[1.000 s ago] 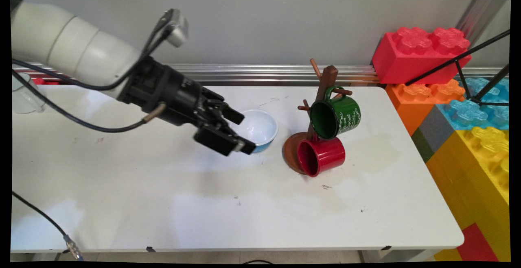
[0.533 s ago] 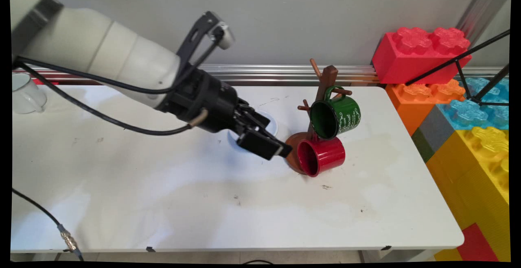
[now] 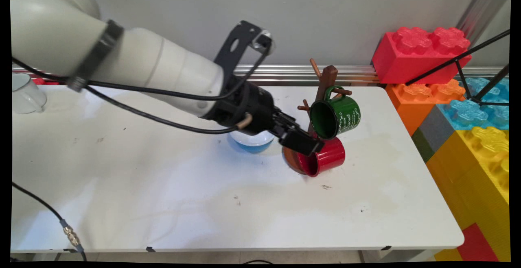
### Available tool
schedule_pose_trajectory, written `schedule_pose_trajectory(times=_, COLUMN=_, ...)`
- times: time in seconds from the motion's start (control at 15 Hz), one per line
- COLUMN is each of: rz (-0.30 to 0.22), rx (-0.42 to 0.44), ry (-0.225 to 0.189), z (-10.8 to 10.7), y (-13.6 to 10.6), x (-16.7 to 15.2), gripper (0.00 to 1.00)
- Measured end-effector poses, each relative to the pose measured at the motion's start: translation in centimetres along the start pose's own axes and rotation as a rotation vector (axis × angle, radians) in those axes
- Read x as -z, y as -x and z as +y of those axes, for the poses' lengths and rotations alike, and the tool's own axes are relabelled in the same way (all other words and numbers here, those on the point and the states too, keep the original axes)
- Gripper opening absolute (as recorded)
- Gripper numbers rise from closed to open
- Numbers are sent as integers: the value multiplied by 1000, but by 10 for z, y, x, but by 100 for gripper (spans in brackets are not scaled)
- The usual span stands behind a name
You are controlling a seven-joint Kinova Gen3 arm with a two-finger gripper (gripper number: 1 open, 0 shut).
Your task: Pick up the green mug from the rack
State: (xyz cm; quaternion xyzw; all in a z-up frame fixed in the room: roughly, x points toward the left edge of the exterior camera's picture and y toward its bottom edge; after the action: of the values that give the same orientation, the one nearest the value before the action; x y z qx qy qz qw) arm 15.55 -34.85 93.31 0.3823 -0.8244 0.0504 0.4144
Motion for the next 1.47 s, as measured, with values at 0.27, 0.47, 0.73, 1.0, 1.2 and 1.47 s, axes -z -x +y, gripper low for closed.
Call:
schedule_pose_trajectory(times=0.27, rz=29, rx=21, ry=-5, z=2, y=-7, x=-28, gripper=100)
schedule_pose_trajectory(times=0.47, rz=44, rx=33, ry=-7, z=3, y=-11, x=-42, gripper=100)
schedule_pose_trajectory(times=0.73, rz=67, rx=54, ry=-4, z=3, y=-16, x=-64, gripper=100)
schedule_pose_trajectory(times=1.0, rz=89, rx=77, ry=-2, z=3, y=-20, x=-82, gripper=100)
schedule_pose_trajectory(times=1.2, rz=101, rx=93, ry=-3, z=3, y=-21, x=-92, gripper=100)
schedule_pose_trajectory(times=1.47, rz=110, rx=108, ry=-1, z=3, y=-22, x=-98, gripper=100)
